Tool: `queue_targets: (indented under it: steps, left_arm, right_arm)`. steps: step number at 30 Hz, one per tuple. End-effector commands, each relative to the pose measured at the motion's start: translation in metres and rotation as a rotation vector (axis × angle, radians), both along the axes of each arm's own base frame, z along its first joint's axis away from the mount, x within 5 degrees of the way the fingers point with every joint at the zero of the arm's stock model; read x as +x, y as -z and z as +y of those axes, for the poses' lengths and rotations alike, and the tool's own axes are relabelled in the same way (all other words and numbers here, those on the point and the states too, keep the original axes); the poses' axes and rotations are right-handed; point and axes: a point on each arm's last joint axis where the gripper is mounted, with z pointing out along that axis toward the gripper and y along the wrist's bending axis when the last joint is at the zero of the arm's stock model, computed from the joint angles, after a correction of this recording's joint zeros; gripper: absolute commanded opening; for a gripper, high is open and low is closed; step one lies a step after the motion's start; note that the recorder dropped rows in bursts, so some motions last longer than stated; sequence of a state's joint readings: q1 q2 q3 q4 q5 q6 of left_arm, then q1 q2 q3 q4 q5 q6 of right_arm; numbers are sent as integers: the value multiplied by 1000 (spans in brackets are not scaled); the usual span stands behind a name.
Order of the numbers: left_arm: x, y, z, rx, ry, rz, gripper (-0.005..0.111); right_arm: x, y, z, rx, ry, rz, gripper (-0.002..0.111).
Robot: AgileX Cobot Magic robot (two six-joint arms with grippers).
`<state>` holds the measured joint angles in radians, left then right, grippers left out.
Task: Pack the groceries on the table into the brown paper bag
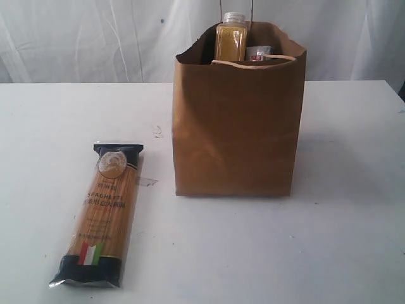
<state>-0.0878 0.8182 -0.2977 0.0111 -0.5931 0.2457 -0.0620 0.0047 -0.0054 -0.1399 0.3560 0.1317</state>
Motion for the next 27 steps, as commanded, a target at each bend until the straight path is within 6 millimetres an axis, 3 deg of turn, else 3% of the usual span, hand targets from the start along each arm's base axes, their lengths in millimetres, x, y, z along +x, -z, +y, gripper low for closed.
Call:
queue_targets:
  steps: [1, 4, 8, 14, 16, 18, 21, 24, 27]
  left_arm:
    - [42, 17, -15, -7, 112, 178, 0]
    - [70, 34, -20, -48, 127, 355, 0]
    - [105, 46, -19, -182, 22, 572, 0]
    - [146, 33, -30, -134, 59, 575, 0]
    - [153, 25, -41, -83, 158, 560, 0]
    - [159, 13, -54, -193, 201, 555, 0]
    - [162, -2, -59, -223, 252, 522, 0]
    - [162, -13, -51, -181, 174, 464, 0]
    - [163, -12, -30, -7, -15, 412, 0]
  right_arm:
    - [0, 1, 0, -7, -1, -3, 0]
    - [0, 1, 0, -7, -1, -3, 0]
    - [0, 1, 0, -7, -1, -3, 0]
    - [0, 1, 0, -7, -1, -3, 0]
    - [0, 1, 0, -7, -1, -3, 0]
    - [0, 1, 0, -7, -1, -3, 0]
    - [0, 1, 0, -7, -1, -3, 0]
    - [0, 1, 0, -7, -1, -3, 0]
    - [0, 1, 0, -7, -1, -3, 0]
